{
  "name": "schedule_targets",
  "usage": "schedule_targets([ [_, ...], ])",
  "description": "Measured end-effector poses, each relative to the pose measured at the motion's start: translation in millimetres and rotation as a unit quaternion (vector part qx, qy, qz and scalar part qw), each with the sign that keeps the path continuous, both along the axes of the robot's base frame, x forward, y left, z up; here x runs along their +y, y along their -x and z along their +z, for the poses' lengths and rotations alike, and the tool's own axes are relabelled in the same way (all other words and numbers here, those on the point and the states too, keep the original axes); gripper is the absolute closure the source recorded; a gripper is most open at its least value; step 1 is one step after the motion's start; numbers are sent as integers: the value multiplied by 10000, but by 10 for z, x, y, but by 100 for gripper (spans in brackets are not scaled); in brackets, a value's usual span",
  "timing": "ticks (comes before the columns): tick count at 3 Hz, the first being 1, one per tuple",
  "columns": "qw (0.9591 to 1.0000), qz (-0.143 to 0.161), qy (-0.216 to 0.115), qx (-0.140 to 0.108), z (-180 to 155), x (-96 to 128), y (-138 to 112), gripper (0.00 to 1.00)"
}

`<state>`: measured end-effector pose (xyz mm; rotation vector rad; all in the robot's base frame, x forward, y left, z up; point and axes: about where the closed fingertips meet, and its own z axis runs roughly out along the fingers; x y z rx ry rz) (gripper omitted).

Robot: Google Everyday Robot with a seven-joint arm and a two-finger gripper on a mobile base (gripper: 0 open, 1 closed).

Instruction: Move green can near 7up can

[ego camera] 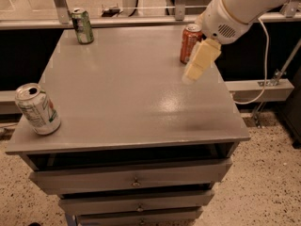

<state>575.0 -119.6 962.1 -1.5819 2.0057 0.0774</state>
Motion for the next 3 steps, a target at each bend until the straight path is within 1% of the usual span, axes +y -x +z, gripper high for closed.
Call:
schedule_targets([
  [1, 9989, -79, -441, -135, 65, 314, -339, 0],
  [2, 9989, -78, -441, -135, 65, 314, -339, 0],
  [3, 9957, -88, -895, -204, -14, 552, -593, 0],
])
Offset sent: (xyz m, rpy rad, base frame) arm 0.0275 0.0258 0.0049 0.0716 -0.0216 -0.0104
